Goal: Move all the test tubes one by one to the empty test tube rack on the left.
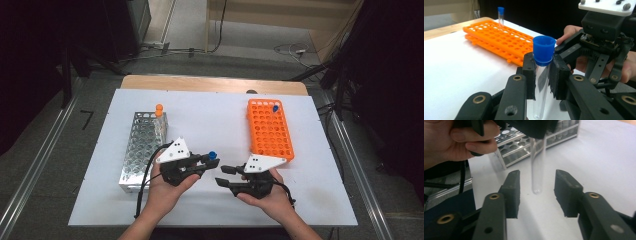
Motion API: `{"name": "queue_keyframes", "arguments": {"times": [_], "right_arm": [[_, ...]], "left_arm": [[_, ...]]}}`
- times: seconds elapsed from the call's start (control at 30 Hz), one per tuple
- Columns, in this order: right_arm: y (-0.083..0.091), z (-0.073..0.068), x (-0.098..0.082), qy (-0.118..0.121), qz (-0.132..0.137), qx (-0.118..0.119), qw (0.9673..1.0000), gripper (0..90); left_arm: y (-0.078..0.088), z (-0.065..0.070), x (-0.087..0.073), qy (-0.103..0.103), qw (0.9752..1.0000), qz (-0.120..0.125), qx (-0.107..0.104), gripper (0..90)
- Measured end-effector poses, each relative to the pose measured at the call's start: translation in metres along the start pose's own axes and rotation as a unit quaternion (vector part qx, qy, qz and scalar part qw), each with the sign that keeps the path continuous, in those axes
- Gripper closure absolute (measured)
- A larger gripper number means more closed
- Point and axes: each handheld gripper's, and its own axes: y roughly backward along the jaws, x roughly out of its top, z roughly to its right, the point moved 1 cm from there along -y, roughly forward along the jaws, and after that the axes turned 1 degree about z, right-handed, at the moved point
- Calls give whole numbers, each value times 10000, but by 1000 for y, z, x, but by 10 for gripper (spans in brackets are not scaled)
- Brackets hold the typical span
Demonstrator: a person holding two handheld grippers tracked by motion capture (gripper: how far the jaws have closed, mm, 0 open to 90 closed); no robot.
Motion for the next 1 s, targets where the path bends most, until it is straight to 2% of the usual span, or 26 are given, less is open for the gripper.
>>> {"name": "queue_keyframes", "arguments": {"times": [0.13,0.33,0.43,0.57,0.7,0.8,0.83,0.9,0.93,1.0], "right_arm": [[7,11,-1,-105,75,-302,9995,459],[19,34,-8,-324,138,-779,9963,421],[27,46,-11,-525,230,-835,9949,417],[40,59,-17,-488,367,-1074,9923,307],[54,76,-24,-676,439,-1278,9885,182],[63,85,-27,-805,482,-1340,9865,117],[66,88,-29,-780,459,-1343,9868,76],[71,93,-32,-826,468,-1366,9861,49],[73,96,-33,-844,471,-1366,9859,1],[78,100,-36,-903,479,-1353,9855,0]], "left_arm": [[7,-8,-1,26,9999,6,164,771],[19,-20,0,108,9989,68,450,771],[28,-28,1,125,9979,126,621,771],[42,-39,2,141,9955,199,920,770],[56,-50,4,169,9927,280,1162,770],[67,-56,5,185,9900,339,1353,771],[70,-58,6,214,9893,367,1393,770],[74,-62,6,224,9879,388,1484,770],[76,-64,6,218,9870,382,1543,771],[79,-69,4,251,9854,386,1641,771]]}}
